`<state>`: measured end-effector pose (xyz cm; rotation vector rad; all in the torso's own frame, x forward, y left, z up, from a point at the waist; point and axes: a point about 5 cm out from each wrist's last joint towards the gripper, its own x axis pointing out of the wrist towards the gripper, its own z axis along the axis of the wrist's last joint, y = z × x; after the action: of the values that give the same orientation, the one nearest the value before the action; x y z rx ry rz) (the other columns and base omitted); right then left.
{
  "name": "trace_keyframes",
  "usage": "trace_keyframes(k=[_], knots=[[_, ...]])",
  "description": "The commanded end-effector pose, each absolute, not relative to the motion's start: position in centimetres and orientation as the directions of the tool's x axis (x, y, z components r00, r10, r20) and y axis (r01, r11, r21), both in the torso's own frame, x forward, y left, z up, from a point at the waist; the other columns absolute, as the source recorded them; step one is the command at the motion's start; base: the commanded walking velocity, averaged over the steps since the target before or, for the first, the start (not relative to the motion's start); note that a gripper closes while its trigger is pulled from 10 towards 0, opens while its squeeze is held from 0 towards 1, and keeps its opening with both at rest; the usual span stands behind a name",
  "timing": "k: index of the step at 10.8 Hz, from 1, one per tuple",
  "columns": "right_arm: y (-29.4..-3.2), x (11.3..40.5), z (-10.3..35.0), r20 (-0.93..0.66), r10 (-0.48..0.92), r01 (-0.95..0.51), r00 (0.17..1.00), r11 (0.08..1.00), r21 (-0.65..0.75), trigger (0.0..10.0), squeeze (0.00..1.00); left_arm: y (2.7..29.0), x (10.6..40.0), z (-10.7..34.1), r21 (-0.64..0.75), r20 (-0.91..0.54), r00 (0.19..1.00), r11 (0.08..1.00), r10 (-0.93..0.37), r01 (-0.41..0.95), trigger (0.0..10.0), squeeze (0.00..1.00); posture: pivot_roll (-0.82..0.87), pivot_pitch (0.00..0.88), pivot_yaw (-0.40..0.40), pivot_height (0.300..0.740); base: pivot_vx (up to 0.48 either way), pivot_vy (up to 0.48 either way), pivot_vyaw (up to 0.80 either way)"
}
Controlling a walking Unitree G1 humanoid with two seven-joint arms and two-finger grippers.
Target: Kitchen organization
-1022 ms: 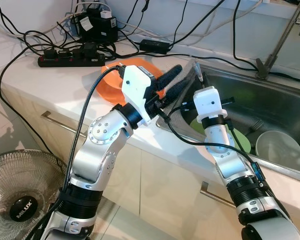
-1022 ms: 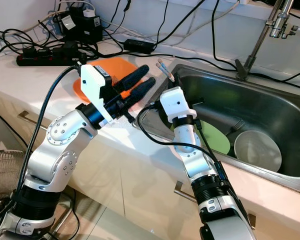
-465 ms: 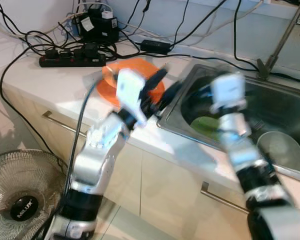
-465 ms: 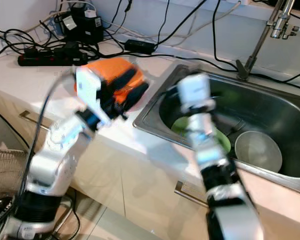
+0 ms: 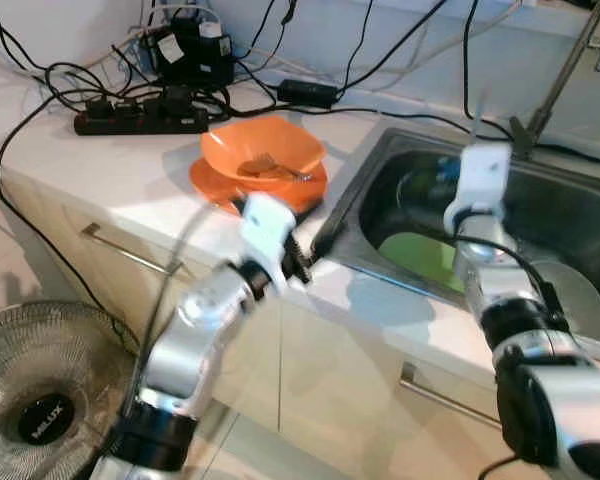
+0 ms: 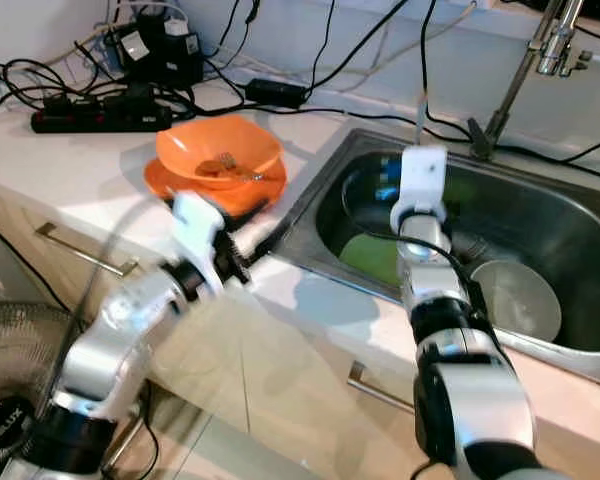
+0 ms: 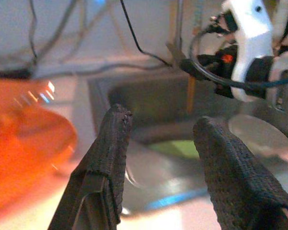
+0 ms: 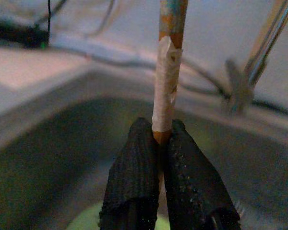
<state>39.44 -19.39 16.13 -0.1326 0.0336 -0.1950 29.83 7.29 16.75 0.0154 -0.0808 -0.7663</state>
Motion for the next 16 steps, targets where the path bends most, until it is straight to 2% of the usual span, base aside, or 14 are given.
trace_keyframes(k=[1, 3, 9, 10, 11, 12, 16], knots=[[-19.8, 39.6, 15.9, -0.082, -0.212, 0.204, 0.974, 0.975, -0.091, 10.0, 0.0, 6.8, 29.6, 16.0, 0.02, 0.028, 0.696, 0.696, -0.718, 0.717, 10.0, 0.0, 0.24, 0.0, -0.043, 0.74, 0.0, 0.0, 0.0], [-19.2, 39.5, 14.5, -0.182, -0.185, 0.175, 0.966, 0.982, -0.07, 10.0, 0.0, 6.1, 29.3, 15.1, 0.03, -0.021, 0.677, 0.677, -0.735, 0.736, 10.0, 0.0, 0.24, 0.0, -0.05, 0.74, 0.0, 0.0, 0.0], [-18.0, 39.1, 12.5, -0.291, -0.12, 0.112, 0.949, 0.993, -0.045, 10.0, 0.0, 6.0, 29.1, 14.4, 0.033, -0.08, 0.671, 0.671, -0.737, 0.741, 10.0, 0.0, 0.25, 0.0, -0.055, 0.74, 0.0, 0.0, 0.0], [-18.0, 39.0, 12.4, -0.294, -0.116, 0.109, 0.949, 0.993, -0.042, 10.0, 0.15, 6.0, 29.1, 14.4, 0.032, -0.082, 0.672, 0.672, -0.736, 0.74, 10.0, 0.0, 0.25, 0.0, -0.056, 0.74, 0.0, 0.0, 0.0], [-17.9, 39.1, 12.4, -0.294, -0.115, 0.108, 0.949, 0.993, -0.04, 10.0, 0.73, 6.0, 29.1, 14.4, 0.033, -0.082, 0.673, 0.673, -0.735, 0.739, 10.0, 0.0, 0.25, 0.0, -0.057, 0.74, 0.0, 0.0, 0.0], [-17.8, 39.1, 12.4, -0.295, -0.106, 0.1, 0.95, 0.994, -0.035, 10.0, 1.0, 6.0, 29.1, 14.5, 0.033, -0.082, 0.675, 0.675, -0.733, 0.737, 10.0, 0.0, 0.25, 0.0, -0.058, 0.74, 0.0, 0.0, 0.0], [-17.7, 39.1, 12.5, -0.293, -0.103, 0.097, 0.951, 0.995, -0.034, 10.0, 1.0, 6.2, 29.2, 14.6, 0.034, -0.08, 0.684, 0.684, -0.725, 0.729, 10.0, 0.0, 0.26, 0.0, -0.06, 0.74, 0.0, 0.0, 0.0]])
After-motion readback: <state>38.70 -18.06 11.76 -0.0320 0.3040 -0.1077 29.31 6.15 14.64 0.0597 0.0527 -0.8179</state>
